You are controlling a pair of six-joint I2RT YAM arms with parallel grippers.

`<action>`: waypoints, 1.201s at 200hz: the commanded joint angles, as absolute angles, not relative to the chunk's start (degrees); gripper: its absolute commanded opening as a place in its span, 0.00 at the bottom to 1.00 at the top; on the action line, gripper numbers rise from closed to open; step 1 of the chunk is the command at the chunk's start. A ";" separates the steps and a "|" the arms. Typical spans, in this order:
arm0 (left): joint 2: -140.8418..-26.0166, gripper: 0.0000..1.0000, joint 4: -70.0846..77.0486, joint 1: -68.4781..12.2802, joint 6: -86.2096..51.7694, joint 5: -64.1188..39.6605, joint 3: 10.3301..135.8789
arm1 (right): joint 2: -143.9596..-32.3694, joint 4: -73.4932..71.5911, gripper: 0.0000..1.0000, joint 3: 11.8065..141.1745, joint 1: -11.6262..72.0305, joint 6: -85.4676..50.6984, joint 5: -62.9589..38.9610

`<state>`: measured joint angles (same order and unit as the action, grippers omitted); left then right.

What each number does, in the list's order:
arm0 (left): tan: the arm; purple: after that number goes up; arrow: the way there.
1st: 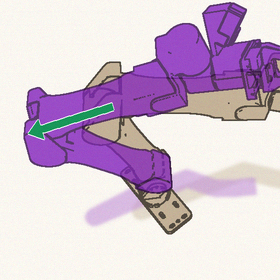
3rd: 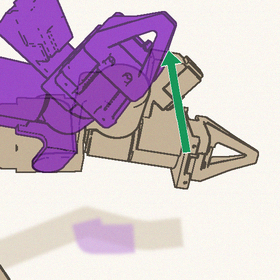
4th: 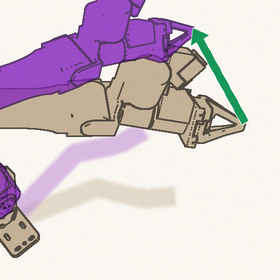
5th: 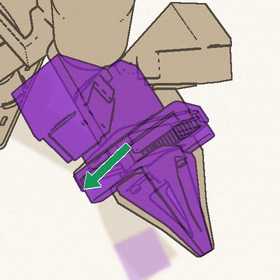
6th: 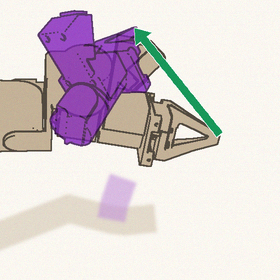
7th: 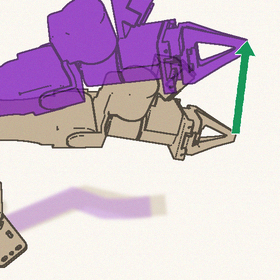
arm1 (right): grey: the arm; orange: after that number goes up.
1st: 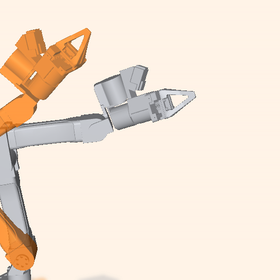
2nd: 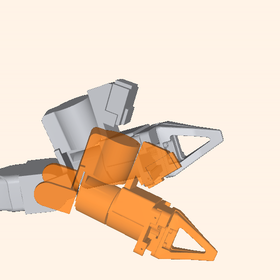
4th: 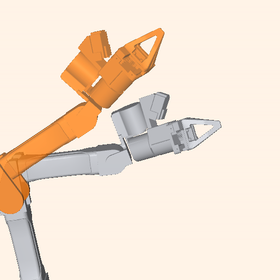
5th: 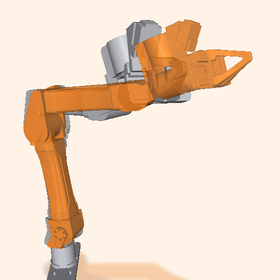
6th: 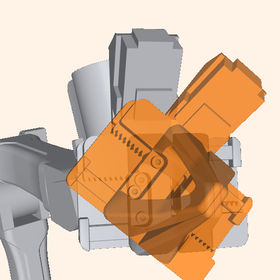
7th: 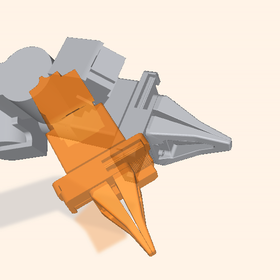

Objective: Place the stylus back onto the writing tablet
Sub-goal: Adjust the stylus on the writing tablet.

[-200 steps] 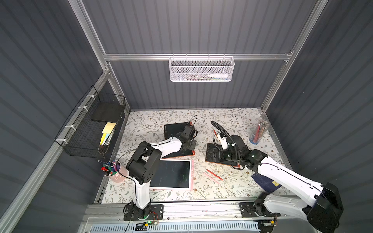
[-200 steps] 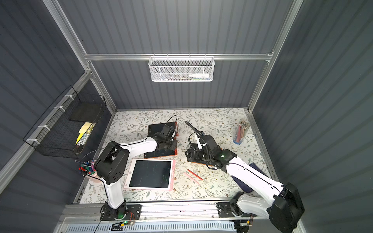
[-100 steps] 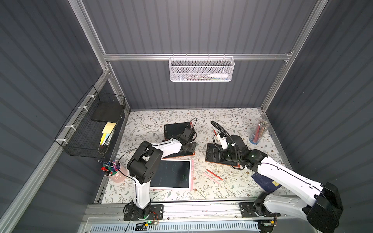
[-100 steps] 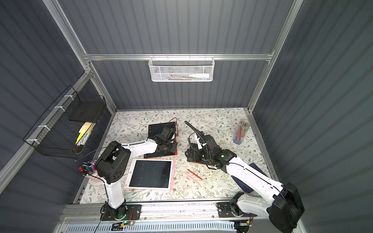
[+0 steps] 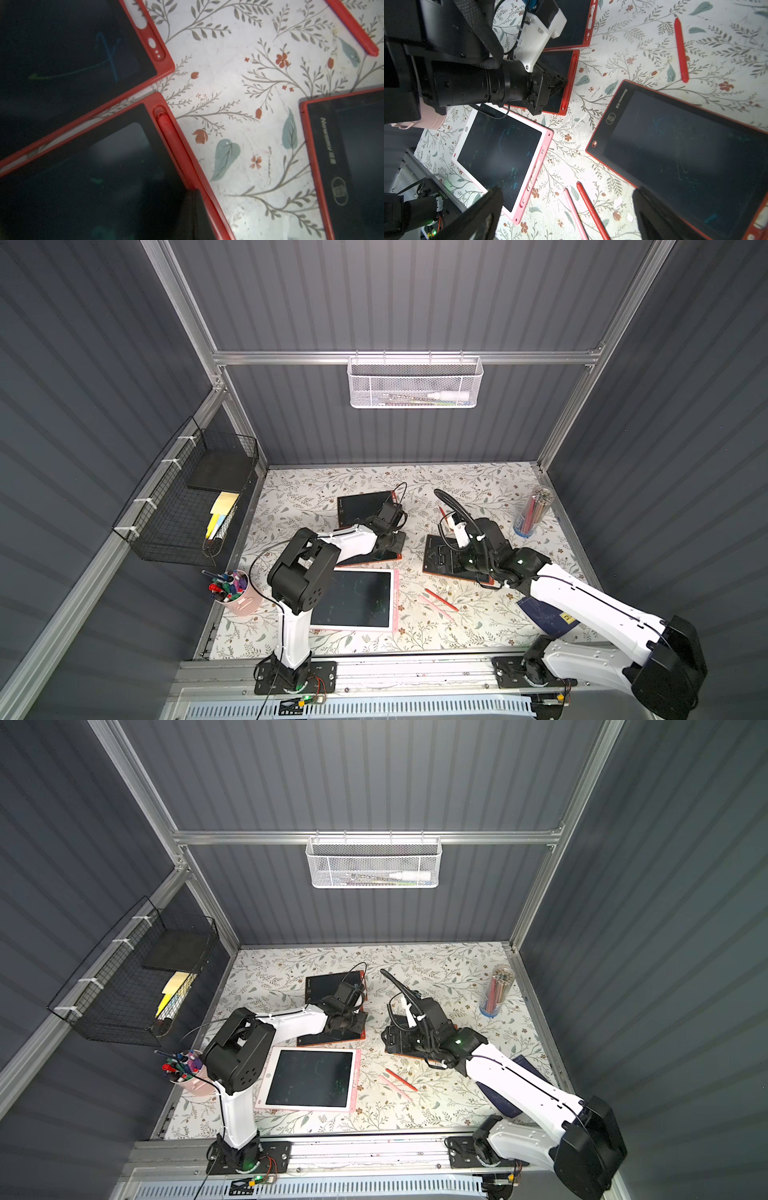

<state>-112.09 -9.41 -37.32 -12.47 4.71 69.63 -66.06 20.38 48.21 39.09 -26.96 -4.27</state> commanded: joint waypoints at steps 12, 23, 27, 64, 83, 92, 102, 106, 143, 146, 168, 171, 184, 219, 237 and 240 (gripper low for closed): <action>-112.72 0.00 -11.43 -37.35 -12.86 6.07 71.98 | -65.48 20.35 0.99 47.57 39.20 -27.33 -3.38; -112.55 0.00 -12.25 -37.35 -13.14 7.23 72.41 | -65.48 20.40 0.99 47.55 39.21 -27.27 -3.38; -112.48 0.00 -12.55 -37.31 -13.22 7.79 72.42 | -65.50 20.35 0.99 47.55 39.24 -27.29 -3.35; -112.06 0.00 -13.45 -37.27 -13.54 7.93 75.09 | -65.65 20.15 0.99 47.61 39.21 -27.34 -3.50; -112.46 0.00 -13.01 -37.27 -13.49 6.97 75.39 | -65.79 20.09 0.99 47.64 39.25 -27.33 -3.57; -112.78 0.00 -12.71 -37.27 -13.45 6.53 75.41 | -65.77 20.15 0.99 47.64 39.27 -27.33 -3.56; -113.06 0.00 -12.57 -37.27 -13.45 6.42 75.49 | -65.74 20.17 0.99 47.56 39.20 -27.33 -3.59; -113.23 0.00 -12.56 -37.27 -13.45 6.42 75.50 | -65.76 20.15 0.99 47.55 39.24 -27.31 -3.45; -113.94 0.00 -12.07 -37.27 -13.36 6.67 74.67 | -65.57 20.22 0.99 47.37 39.23 -27.38 -3.16; -114.00 0.00 -12.06 -37.27 -13.36 6.68 74.58 | -65.57 20.24 0.99 47.37 39.21 -27.37 -3.10; -114.64 0.00 -11.52 -37.27 -13.02 7.37 74.03 | -65.70 20.17 0.99 47.37 39.24 -27.50 -3.16; -114.61 0.00 -11.58 -37.27 -12.89 7.38 73.94 | -65.74 20.13 0.99 47.37 39.25 -27.38 -3.16; -114.76 0.00 -11.70 -37.27 -12.40 7.31 73.59 | -65.66 20.21 0.99 47.37 39.24 -27.34 -3.12; -115.20 0.00 -11.43 -37.27 -12.30 7.03 73.56 | -65.88 20.19 0.99 47.28 39.21 -27.47 -2.96; -115.32 0.00 -11.34 -37.27 -12.30 7.03 73.56 | -65.92 20.20 0.99 47.20 39.20 -27.48 -2.82; -115.33 0.00 -11.29 -37.27 -12.30 6.99 73.56 | -65.92 20.16 0.99 47.22 39.20 -27.44 -2.84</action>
